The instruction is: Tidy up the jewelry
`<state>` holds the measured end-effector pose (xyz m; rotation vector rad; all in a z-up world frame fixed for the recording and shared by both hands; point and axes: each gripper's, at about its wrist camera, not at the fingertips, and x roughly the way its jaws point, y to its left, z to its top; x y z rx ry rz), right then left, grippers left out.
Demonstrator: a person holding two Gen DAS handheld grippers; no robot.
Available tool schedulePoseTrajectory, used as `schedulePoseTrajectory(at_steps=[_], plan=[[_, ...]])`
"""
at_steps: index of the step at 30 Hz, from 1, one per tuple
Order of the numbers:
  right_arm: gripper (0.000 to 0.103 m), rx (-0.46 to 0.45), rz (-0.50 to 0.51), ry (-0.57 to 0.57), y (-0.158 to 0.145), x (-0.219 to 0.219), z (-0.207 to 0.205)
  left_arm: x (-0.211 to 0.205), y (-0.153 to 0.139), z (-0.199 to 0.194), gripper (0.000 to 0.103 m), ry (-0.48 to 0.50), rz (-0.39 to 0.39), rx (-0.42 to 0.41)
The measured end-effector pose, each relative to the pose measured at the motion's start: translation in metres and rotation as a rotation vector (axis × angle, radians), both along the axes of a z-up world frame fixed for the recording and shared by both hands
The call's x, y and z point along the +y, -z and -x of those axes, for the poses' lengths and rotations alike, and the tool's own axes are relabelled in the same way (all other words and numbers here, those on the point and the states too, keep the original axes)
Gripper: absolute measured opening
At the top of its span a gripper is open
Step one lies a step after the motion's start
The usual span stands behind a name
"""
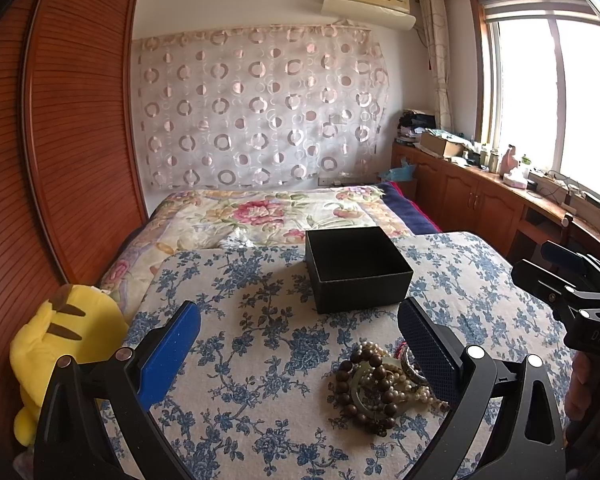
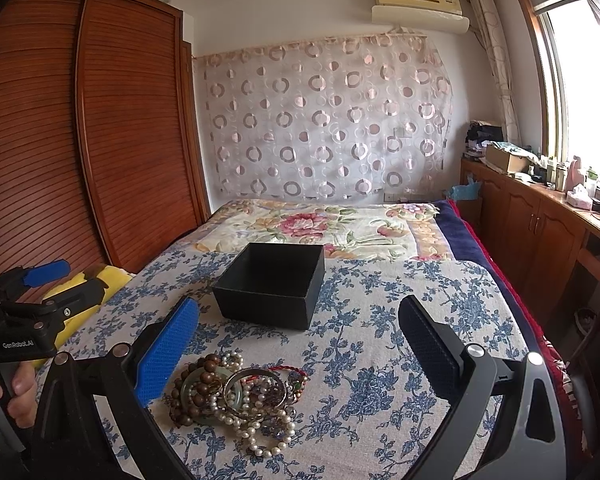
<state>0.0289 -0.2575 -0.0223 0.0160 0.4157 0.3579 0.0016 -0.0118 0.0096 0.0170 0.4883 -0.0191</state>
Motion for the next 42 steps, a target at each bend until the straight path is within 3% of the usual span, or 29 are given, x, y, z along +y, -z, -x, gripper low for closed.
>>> schedulePoseTrajectory(at_steps=[9,22,30,42], plan=[[0.100,0.003,-0.001,-0.004,-0.012,0.007,0.006,-0.002,0.001,0.001,0.095,-0.001,0.002,0.009],[0.100,0.030,0.008,-0.057,0.011,0.004,-0.002,0.008,0.026,-0.002,0.095,0.030,0.033,0.064],[0.079,0.095,0.038,-0.106,0.029,0.005,-0.013,0.024,0.051,-0.015,0.095,0.070,0.031,0.141],[0.040,0.237,0.131,-0.246,0.068,0.021,-0.038,0.021,0.078,-0.027,0.095,0.120,0.035,0.232]])
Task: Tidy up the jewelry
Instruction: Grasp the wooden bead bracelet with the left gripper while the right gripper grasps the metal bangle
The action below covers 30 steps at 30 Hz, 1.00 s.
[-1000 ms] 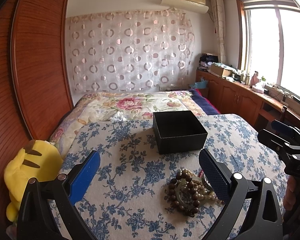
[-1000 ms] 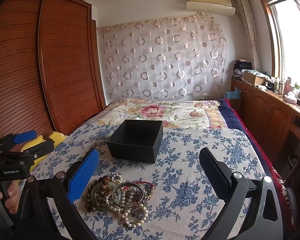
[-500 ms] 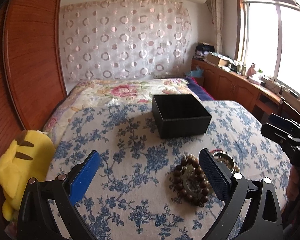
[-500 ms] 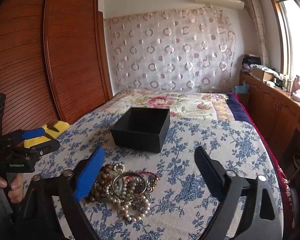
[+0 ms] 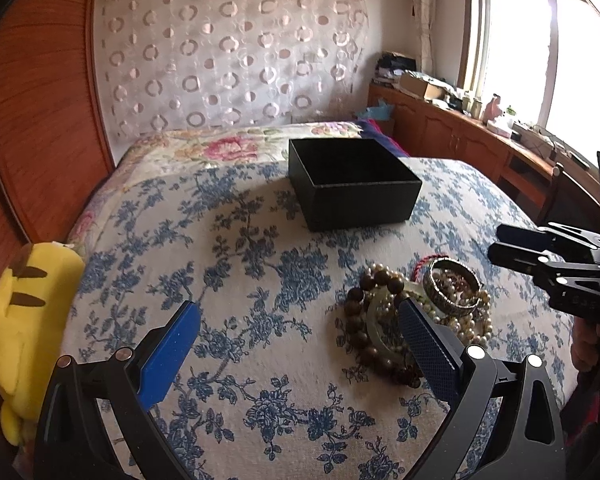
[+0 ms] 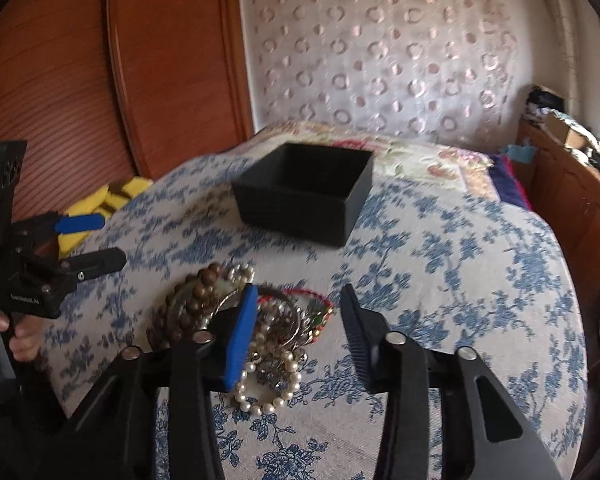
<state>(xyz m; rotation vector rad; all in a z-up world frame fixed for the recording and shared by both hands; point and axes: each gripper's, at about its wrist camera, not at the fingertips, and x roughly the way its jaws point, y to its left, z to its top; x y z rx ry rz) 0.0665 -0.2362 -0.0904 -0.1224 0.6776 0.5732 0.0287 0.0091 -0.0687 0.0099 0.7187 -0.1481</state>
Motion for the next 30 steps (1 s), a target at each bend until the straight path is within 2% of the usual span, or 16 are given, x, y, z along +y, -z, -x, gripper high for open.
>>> schedulePoseTrajectory(at_steps=[3,6,16,18,20,21,30], plan=[[0.030,0.032,0.018,-0.028,0.007,0.006,-0.007,0.002,0.006,-0.003,0.095,0.007,0.011,0.017],[0.028,0.058,0.035,-0.058,0.013,0.013,-0.016,0.004,0.010,-0.004,0.093,0.012,0.023,0.026],[0.025,0.125,0.084,-0.111,0.025,0.028,-0.035,0.007,0.026,-0.013,0.066,0.036,0.080,0.093],[0.021,0.118,0.097,-0.114,0.026,0.028,-0.035,0.006,0.030,-0.016,0.063,0.050,0.095,0.108],[0.009,0.115,0.096,-0.114,0.026,0.026,-0.036,0.003,0.032,-0.019,0.058,0.060,0.101,0.121],[0.006,0.115,0.092,-0.117,0.025,0.025,-0.036,0.002,0.034,-0.020,0.057,0.065,0.102,0.126],[0.004,0.051,0.065,-0.100,0.014,0.013,-0.025,-0.006,0.044,-0.040,0.038,0.112,0.139,0.177]])
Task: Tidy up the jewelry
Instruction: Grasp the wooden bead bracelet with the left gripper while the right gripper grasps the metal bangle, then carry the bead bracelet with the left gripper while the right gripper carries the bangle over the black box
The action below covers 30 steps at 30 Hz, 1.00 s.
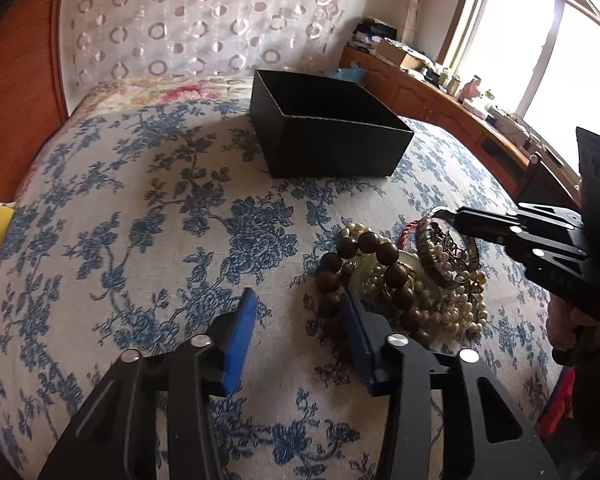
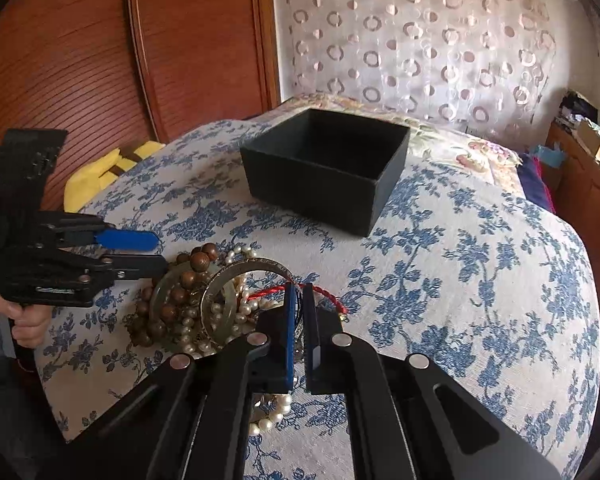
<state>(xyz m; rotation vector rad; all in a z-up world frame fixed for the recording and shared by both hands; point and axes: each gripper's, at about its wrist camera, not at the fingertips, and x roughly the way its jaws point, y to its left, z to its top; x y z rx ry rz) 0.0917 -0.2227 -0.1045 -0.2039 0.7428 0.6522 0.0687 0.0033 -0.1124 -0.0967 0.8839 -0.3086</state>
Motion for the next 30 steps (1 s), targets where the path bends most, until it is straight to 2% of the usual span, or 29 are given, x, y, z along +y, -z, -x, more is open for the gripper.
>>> schedulePoseTrajectory(at_steps=[5,10,12,14,16,24,30], plan=[[0.004,-0.011,-0.019,0.014,-0.006,-0.008,0.005,-0.007,0.000,-0.004,0.032,0.020,-0.021,-0.006],[0.004,-0.023,-0.030,0.013,-0.009,-0.009,0.010,-0.020,0.001,-0.013,0.032,0.040,-0.112,-0.008],[0.004,-0.026,-0.032,0.015,-0.010,-0.010,0.011,-0.023,0.000,-0.015,0.027,0.047,-0.130,-0.008],[0.004,-0.028,-0.034,0.015,-0.010,-0.009,0.011,-0.025,0.000,-0.017,0.012,0.057,-0.142,-0.005],[0.004,-0.030,-0.036,0.016,-0.011,-0.010,0.012,-0.025,-0.004,-0.015,0.012,0.061,-0.136,-0.015],[0.004,-0.055,-0.056,0.032,-0.020,-0.015,0.016,-0.027,-0.048,0.007,0.012,0.055,-0.087,-0.143],[0.004,-0.076,-0.063,0.035,-0.028,-0.013,0.017,-0.031,-0.082,0.019,0.012,0.061,-0.078,-0.235]])
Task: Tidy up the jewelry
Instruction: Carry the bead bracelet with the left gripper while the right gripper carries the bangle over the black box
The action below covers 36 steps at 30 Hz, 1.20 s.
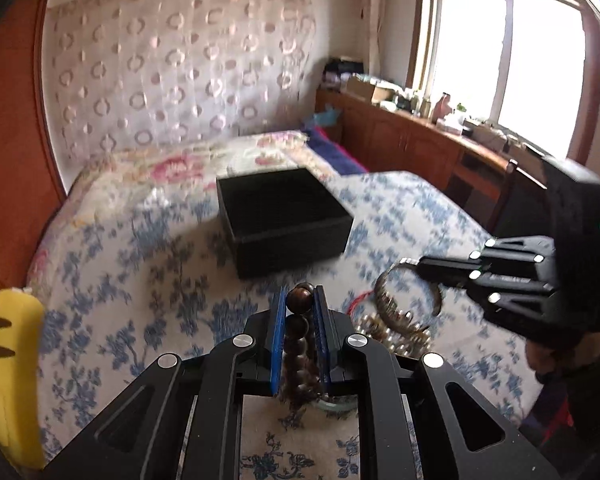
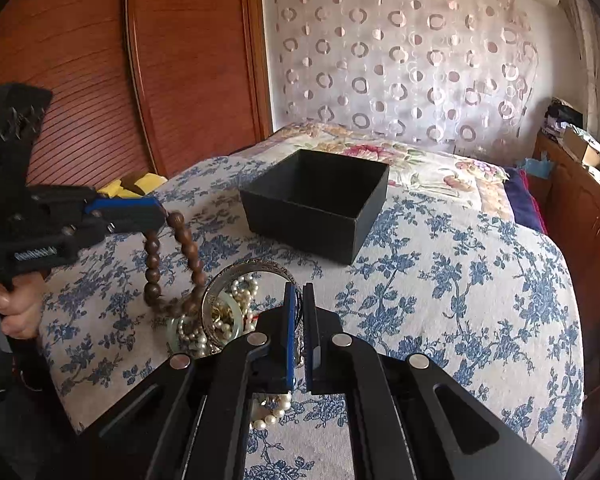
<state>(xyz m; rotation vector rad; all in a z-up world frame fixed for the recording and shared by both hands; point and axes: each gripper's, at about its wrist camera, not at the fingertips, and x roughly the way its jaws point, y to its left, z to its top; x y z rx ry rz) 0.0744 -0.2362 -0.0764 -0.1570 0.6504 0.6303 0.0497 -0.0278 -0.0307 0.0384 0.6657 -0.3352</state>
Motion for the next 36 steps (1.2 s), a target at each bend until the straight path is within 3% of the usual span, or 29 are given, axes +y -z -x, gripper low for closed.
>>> schedulePoseTrajectory(at_steps=[14,26,36], plan=[[0.004,-0.057,0.022,0.009,-0.017,0.013,-0.028,0.012,-0.033,-0.018,0.012,-0.061,-0.022,-0.086],[0.004,-0.089,0.025,0.039,-0.027,0.037,-0.090,0.017,-0.043,-0.056,0.012,-0.094,-0.029,-0.113],[0.005,-0.047,0.050,0.047,-0.009,0.054,-0.133,0.014,-0.049,-0.087,0.012,-0.109,-0.041,-0.118]])
